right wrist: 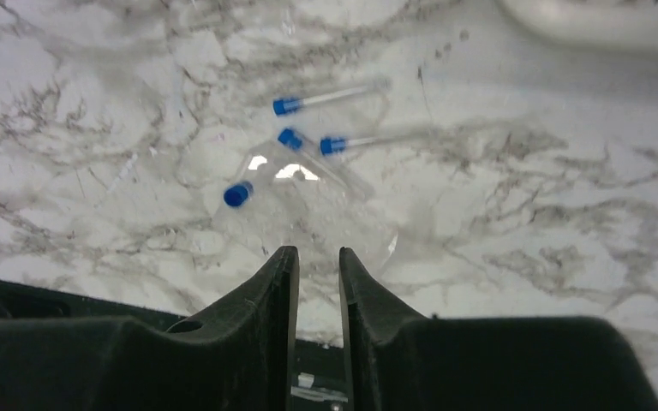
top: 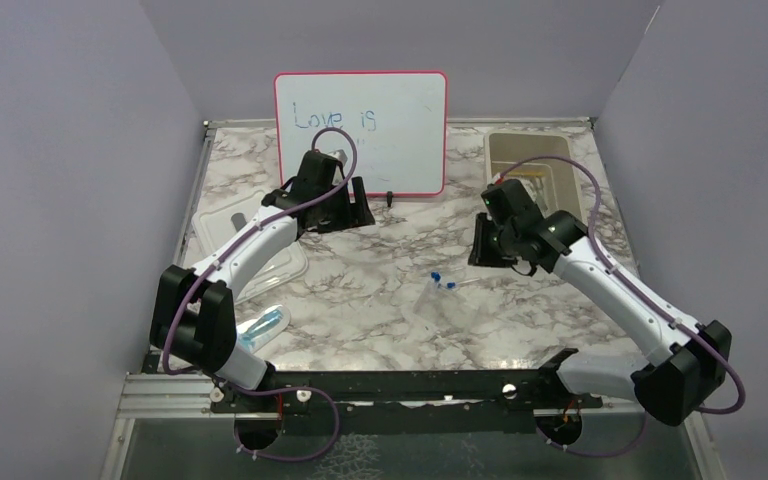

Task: Organize the chemistry lab equipment

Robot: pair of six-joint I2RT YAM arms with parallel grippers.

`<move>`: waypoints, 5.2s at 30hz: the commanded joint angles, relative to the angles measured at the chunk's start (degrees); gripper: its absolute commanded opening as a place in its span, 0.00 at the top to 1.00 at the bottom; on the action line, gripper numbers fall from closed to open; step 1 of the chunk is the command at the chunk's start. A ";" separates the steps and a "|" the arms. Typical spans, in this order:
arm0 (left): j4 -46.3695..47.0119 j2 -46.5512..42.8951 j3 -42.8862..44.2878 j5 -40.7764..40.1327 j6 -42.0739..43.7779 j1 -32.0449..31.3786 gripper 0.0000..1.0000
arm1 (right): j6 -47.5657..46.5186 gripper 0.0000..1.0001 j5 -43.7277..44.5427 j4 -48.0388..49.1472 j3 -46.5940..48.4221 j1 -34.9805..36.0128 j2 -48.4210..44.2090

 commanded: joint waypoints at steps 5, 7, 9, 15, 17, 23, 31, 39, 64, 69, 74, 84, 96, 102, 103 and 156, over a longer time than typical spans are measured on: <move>0.50 0.65 0.09 0.55 -0.78 0.33 0.26 | 10.04 0.73 2.69 -14.01 -9.99 1.83 -5.65; 0.55 0.81 0.10 0.55 -0.85 0.28 0.26 | 11.53 0.70 4.46 -16.85 -11.55 1.83 -5.07; 0.66 0.86 -0.08 0.64 -0.95 0.32 0.26 | 12.84 0.67 4.90 -17.40 -13.84 1.83 -4.43; 0.99 0.88 -0.39 0.56 -1.14 0.32 0.26 | 12.86 0.63 0.05 -10.09 -19.91 1.97 -2.31; 1.01 1.06 -0.28 0.57 -1.09 0.28 0.26 | 12.54 0.62 -1.29 -8.01 -20.05 2.06 -0.74; 1.08 1.57 0.61 1.14 -0.66 0.32 0.26 | 11.42 0.62 -4.49 -2.88 -20.21 2.36 4.72; 0.99 -0.24 -0.39 0.55 0.00 0.33 0.26 | 9.62 0.62 -6.41 2.04 -21.77 2.50 7.68; 0.90 -1.94 -1.65 -0.14 0.01 0.33 0.26 | 6.68 0.62 -10.74 9.22 -21.22 3.19 8.94; -3.17 -5.55 -1.17 -7.96 0.32 1.22 0.25 | 1.92 0.45 -17.79 19.10 -9.89 6.70 20.53; -4.68 -6.53 -0.44 -10.42 0.45 2.33 0.25 | 1.63 0.60 -18.67 20.51 -6.73 7.73 23.77; -5.20 -7.29 -0.43 -10.43 0.53 3.17 0.25 | 0.49 0.71 -17.65 21.23 -2.95 8.25 27.08; -5.79 -7.86 0.12 -10.43 0.53 4.09 0.25 | -3.15 0.72 -12.64 21.29 5.81 8.25 32.98; -5.84 -8.14 3.34 -8.88 2.60 4.20 0.25 | -7.94 0.62 2.64 8.14 -0.56 8.25 23.90; -5.74 -6.94 4.44 -8.14 2.91 4.21 0.25 | -12.04 0.56 -2.60 8.87 -4.50 8.25 21.03; -5.67 -6.79 4.48 -7.93 2.86 4.17 0.25 | -12.72 0.56 -2.71 9.04 -4.44 8.25 21.33; -5.24 -6.82 4.29 -5.95 1.94 4.28 0.25 | -20.04 0.80 -3.36 21.01 -2.56 9.61 26.94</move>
